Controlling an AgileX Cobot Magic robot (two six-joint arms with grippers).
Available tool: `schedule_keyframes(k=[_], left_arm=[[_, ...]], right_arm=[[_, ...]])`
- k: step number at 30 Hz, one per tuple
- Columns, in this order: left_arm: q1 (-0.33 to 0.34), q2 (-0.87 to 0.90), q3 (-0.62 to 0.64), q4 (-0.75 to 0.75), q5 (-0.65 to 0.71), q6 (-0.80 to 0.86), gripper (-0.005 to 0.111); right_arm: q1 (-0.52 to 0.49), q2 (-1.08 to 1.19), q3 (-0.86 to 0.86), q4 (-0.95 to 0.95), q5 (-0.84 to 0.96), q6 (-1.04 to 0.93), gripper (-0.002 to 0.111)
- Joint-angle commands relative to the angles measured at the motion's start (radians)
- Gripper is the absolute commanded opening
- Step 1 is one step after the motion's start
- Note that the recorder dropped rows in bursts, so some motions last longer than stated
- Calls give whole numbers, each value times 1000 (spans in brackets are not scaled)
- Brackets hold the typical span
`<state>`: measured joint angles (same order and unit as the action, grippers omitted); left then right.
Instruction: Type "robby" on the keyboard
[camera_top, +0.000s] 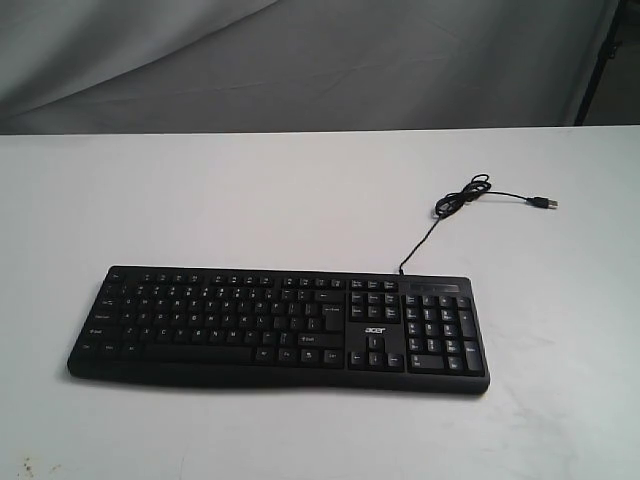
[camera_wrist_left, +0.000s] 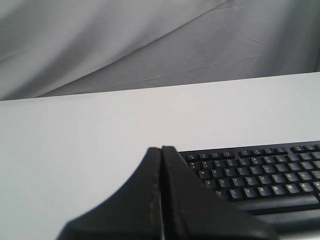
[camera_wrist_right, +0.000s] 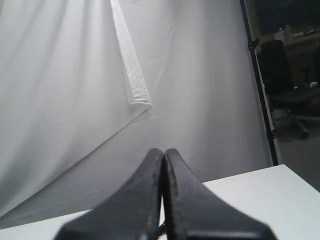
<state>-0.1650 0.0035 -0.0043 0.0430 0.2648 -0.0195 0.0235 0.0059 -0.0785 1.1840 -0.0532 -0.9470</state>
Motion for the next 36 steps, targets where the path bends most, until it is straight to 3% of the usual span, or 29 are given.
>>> schedule_keyframes(k=[1,5,11,14,36], left_arm=[[-6,-3,4,5,-5,-3,0],[-6,-3,4,5,-5,-3,0],[-6,-3,4,5,-5,-3,0],[-6,-3,4,5,-5,-3,0],[-6,-3,4,5,-5,-3,0]], right_arm=[[-2,-6,1,-24,23,-2,0],[-2,-6,1,-64,38,85,0],[-2,-6,1,-641,96,711,0],[-2,-6,1,-839,129,875,0],[-2,-6,1,-1032,290,929,0]])
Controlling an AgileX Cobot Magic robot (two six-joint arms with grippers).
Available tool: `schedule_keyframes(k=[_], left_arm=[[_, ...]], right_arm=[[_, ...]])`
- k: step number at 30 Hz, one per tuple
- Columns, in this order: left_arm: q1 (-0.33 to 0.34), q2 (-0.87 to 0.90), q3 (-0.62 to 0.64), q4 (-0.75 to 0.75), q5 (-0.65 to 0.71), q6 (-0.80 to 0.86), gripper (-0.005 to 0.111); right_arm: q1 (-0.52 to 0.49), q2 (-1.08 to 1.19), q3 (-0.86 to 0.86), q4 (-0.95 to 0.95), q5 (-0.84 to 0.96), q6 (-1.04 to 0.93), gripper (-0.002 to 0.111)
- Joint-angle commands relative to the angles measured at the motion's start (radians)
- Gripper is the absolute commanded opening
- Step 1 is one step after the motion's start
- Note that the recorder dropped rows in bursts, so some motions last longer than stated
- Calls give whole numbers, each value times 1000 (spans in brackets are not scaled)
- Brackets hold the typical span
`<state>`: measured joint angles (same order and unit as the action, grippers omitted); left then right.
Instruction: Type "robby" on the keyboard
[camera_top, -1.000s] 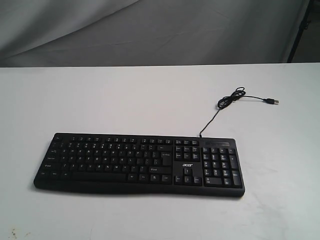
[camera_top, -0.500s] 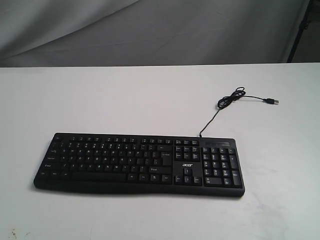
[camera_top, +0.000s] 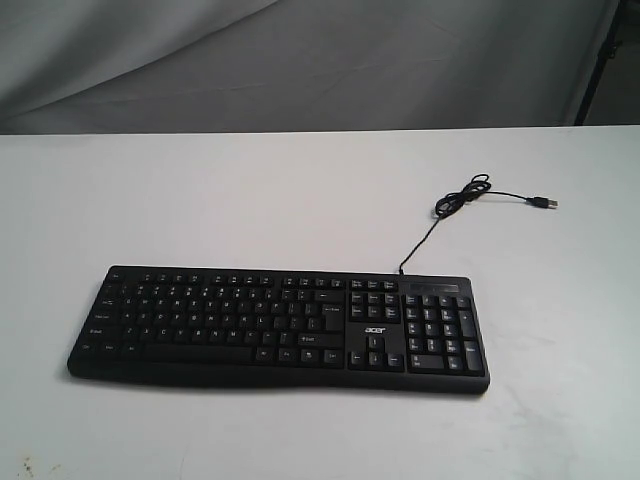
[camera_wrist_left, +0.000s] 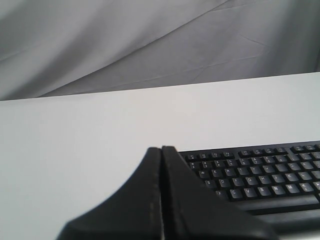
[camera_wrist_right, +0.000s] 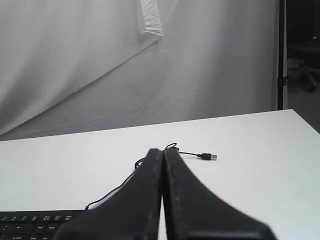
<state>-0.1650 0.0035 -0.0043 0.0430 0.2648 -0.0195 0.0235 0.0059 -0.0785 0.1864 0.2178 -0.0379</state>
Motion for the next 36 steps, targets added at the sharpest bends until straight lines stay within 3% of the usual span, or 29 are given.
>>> schedule_keyframes(k=[1,12,36], left_arm=[[-6,-3,4,5,-5,-3,0],[-6,-3,4,5,-5,-3,0],[-6,-3,4,5,-5,-3,0]], right_arm=[[-2,-6,1,-46,31,25,0],[-2,-6,79,-52,71,23,0],[-2,-6,79,-91,126,17,0]])
